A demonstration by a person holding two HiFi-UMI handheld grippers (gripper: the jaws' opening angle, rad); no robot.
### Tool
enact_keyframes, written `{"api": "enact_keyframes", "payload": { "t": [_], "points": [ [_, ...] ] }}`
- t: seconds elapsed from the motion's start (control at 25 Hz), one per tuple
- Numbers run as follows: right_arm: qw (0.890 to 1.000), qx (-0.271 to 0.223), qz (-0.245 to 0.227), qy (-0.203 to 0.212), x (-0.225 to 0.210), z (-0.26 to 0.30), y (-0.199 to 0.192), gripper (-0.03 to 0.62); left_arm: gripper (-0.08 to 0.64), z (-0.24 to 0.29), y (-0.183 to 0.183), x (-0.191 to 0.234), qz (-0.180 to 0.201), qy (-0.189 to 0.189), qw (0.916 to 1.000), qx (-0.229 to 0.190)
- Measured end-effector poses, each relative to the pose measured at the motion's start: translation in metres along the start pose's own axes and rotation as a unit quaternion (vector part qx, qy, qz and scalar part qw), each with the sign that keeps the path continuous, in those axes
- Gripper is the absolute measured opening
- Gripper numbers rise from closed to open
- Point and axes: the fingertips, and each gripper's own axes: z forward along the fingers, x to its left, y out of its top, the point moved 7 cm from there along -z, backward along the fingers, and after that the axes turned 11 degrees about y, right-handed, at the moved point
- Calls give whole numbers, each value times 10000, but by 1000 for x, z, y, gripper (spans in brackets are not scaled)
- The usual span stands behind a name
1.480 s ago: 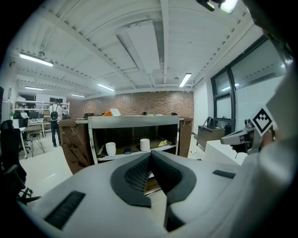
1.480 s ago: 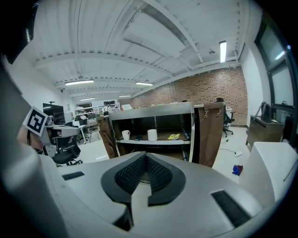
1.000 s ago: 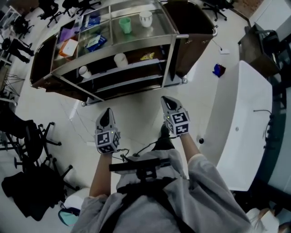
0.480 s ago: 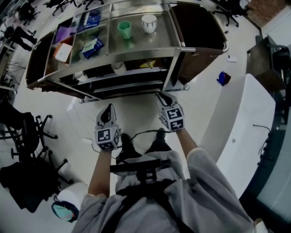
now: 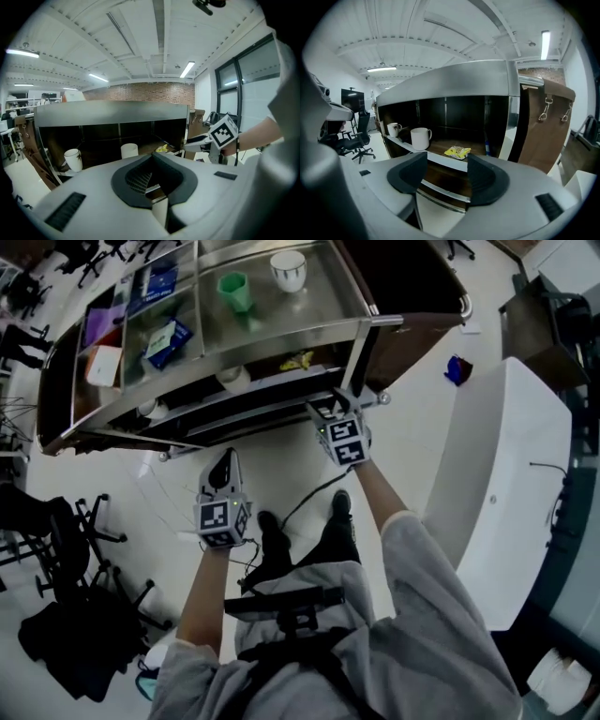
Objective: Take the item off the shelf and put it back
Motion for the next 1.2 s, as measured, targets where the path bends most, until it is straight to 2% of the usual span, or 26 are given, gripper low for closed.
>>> {"api": "enact_keyframes", "payload": {
  "t": [0.16, 0.44, 1.0, 1.12, 1.2],
  "points": [
    [9997, 45, -230, -90, -14, 35, -4, 276, 6, 16, -3, 0, 40, -67, 10000, -28],
    [9991, 135, -373, -180, -35, 87, -12, 276, 6, 35, -13, 0, -39, -41, 10000, -11],
    [9984, 204, -520, -94, -55, 130, -15, 267, 6, 68, -21, -9, -155, -42, 9999, 48],
    [9974, 288, -631, -175, -57, 138, -17, 207, 6, 69, -21, -9, -161, -10, 9998, 64],
    [9965, 360, -687, -314, -60, 141, -17, 105, 6, 70, -22, -7, -175, 23, 9998, 71]
  ]
}}
